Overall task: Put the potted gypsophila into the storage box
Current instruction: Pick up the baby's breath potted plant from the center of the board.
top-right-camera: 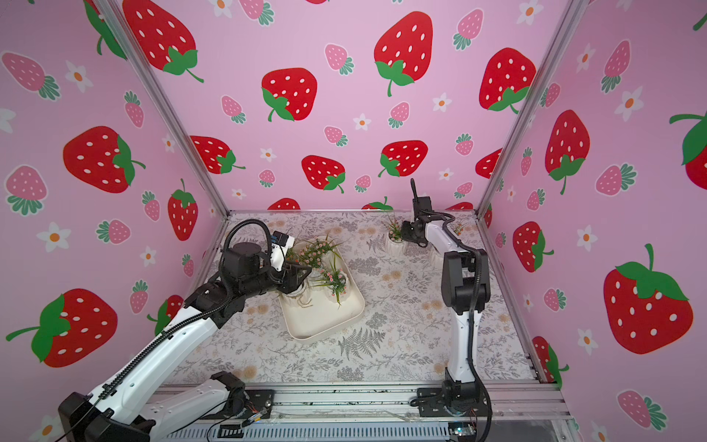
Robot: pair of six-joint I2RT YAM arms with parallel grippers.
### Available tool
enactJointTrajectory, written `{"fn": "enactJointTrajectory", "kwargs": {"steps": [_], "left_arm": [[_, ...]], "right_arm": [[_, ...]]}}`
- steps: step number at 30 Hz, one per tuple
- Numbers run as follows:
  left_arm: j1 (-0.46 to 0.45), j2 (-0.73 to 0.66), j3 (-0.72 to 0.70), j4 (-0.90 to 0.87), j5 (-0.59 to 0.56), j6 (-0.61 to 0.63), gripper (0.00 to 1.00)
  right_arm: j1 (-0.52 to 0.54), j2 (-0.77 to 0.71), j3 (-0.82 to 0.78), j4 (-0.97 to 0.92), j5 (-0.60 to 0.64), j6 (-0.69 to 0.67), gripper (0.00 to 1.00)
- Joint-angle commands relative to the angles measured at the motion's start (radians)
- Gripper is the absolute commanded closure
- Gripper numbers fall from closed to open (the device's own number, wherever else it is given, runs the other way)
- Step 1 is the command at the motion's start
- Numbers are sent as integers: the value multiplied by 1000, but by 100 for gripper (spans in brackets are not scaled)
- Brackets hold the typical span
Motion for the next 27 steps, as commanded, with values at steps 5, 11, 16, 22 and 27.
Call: {"fn": "enactJointTrajectory", "kwargs": {"steps": [5, 11, 16, 22, 27], "left_arm": [[-4, -14, 8, 7, -9, 19, 47], [-4, -1, 25, -19, -10, 6, 46], [-4, 6, 32, -26, -8, 3, 46], [-3, 5, 32, -28, -12, 4, 46], [-4, 4, 32, -29, -13, 4, 46]], "right_arm": [[-6, 33, 26, -27, 24, -8, 81], [-6, 41, 18, -29, 23, -15, 87], [-6, 9, -19, -4, 21, -20, 93], [-4, -35, -57, 21, 16, -11, 99], [1, -86, -88, 32, 11, -12, 100]]}}
